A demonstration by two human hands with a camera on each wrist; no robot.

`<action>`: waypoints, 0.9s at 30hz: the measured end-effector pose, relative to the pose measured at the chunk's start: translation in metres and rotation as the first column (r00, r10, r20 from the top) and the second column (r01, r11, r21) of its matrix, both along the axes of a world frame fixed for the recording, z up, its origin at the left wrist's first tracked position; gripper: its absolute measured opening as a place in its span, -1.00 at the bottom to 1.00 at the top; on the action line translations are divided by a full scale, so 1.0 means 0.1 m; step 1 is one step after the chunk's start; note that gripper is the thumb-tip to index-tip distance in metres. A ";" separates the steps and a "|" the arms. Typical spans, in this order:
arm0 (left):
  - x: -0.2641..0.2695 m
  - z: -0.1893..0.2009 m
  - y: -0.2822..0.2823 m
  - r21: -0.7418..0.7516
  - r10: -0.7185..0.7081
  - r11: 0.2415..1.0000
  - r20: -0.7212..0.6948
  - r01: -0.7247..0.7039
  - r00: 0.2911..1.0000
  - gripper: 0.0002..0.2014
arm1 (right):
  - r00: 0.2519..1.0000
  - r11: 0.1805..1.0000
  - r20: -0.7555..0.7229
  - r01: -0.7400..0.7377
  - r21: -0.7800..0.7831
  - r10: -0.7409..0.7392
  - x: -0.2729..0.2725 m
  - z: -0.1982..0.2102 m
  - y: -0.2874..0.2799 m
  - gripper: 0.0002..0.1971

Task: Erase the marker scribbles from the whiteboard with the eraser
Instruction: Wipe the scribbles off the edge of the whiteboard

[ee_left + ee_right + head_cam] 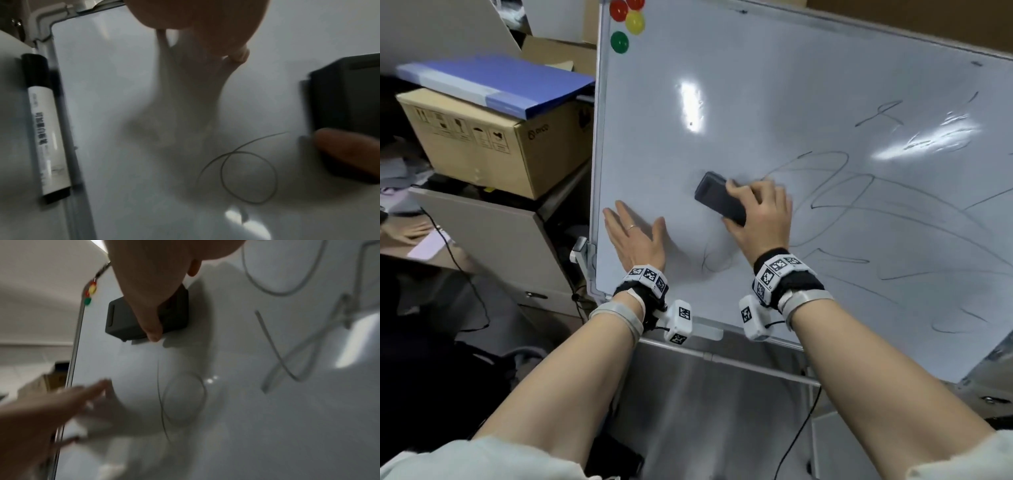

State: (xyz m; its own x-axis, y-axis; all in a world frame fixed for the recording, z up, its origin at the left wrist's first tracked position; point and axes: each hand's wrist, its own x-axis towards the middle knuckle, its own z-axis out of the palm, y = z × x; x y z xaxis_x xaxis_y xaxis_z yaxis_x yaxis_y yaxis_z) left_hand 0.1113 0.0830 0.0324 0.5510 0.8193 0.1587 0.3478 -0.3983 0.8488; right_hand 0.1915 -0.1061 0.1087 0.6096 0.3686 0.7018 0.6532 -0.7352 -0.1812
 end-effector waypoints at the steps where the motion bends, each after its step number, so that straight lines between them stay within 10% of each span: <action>1: -0.01 -0.04 0.01 0.004 -0.002 1.000 -0.003 0.002 1.000 -0.12 | 0.998 0.997 -0.019 -0.054 -0.049 0.053 -0.05 -0.18 0.00 -0.42; 9: -0.09 -0.30 0.00 0.086 -0.006 0.996 -0.007 0.006 1.000 -0.20 | 0.947 0.924 -0.214 -0.292 -0.249 0.241 -0.37 -1.00 -0.10 -0.41; 21: 0.03 -0.15 -0.28 0.048 0.042 0.998 0.005 -0.042 0.999 -0.27 | 0.997 0.999 -0.069 0.021 0.025 -0.019 0.00 -0.18 -0.35 -0.51; 27: 0.04 -0.27 -0.30 0.003 0.032 0.999 0.065 -0.032 0.997 -0.29 | 0.964 0.934 -0.129 -0.260 -0.245 0.234 -0.20 -0.89 -0.30 -0.47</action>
